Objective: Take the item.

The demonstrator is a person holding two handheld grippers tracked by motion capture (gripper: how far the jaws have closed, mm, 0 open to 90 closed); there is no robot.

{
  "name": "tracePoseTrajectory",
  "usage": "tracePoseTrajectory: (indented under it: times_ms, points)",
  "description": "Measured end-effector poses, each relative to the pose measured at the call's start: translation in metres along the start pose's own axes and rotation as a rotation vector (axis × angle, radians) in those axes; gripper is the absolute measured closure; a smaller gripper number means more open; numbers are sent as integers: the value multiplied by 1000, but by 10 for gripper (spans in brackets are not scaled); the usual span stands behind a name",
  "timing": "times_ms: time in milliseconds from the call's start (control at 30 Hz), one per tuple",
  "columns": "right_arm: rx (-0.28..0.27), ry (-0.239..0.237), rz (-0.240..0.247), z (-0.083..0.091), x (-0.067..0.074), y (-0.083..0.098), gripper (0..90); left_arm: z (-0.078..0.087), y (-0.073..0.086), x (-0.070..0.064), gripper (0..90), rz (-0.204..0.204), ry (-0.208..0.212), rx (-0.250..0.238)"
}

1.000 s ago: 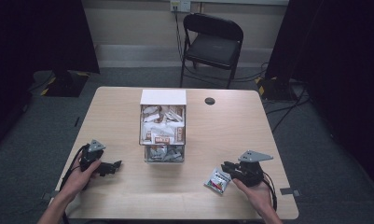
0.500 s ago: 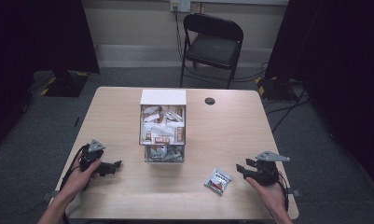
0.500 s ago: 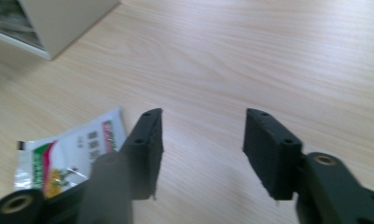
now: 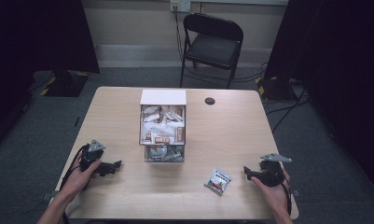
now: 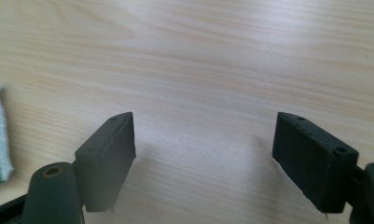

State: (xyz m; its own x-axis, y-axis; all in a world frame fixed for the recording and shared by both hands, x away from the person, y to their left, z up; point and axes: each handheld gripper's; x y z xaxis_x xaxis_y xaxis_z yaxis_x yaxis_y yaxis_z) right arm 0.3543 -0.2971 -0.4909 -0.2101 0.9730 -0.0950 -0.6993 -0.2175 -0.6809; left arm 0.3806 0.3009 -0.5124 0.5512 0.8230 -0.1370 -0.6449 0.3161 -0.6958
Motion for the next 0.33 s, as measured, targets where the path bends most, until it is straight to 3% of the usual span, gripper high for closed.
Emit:
tracePoseTrajectory:
  times_ms: [67, 100, 233, 333]
  points:
    - [18, 9, -10, -2, 0, 2, 172, 0, 0, 0, 0, 0, 0, 0]
    - [13, 31, 0, -4, 2, 3, 143, 0, 0, 0, 0, -1, 0, 0]
    - [-37, 29, -5, -6, 2, 8, 125, 0, 0, 0, 0, 0, 0, 0]
    - [-36, 34, -11, -6, 3, 8, 124, 0, 0, 0, 0, -1, 0, 0]
Point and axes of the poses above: each handheld gripper's, and its own axes: z roughly backward along the jaws, y roughly out of its underside, x roughly to its left, and after that the axes turned 8 degrees about y, right-handed
